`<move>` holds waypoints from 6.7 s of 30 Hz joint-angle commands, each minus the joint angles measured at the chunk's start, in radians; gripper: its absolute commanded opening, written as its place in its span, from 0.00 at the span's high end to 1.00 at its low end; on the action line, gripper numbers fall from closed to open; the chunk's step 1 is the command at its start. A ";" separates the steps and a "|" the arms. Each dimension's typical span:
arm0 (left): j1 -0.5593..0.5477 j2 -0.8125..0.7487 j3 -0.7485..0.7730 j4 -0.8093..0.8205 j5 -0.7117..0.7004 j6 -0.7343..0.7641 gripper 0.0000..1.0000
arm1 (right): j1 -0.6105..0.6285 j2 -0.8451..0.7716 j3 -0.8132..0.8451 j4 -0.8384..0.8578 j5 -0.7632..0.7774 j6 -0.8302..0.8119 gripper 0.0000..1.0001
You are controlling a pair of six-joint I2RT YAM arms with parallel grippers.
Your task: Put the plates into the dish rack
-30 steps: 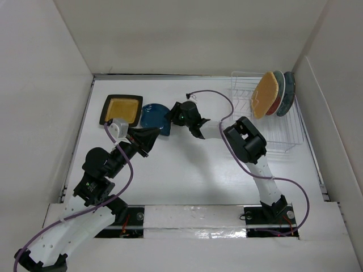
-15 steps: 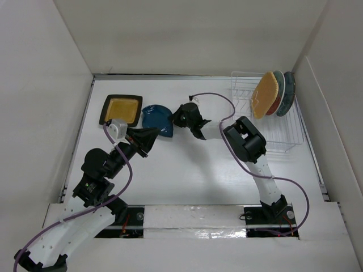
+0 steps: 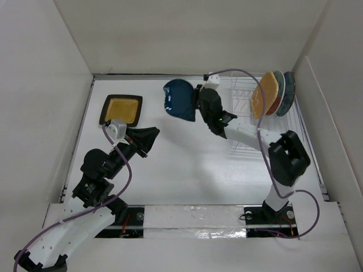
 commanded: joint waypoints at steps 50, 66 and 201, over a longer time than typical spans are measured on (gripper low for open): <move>-0.005 -0.041 0.011 0.044 0.011 -0.007 0.87 | -0.445 0.023 0.084 0.467 0.505 -1.088 1.00; -0.005 -0.021 0.011 0.044 0.008 -0.004 0.87 | -0.434 0.121 0.017 0.496 0.500 -1.004 1.00; -0.005 -0.081 0.016 0.036 -0.040 -0.004 1.00 | 0.104 1.016 1.091 0.030 -0.592 0.799 1.00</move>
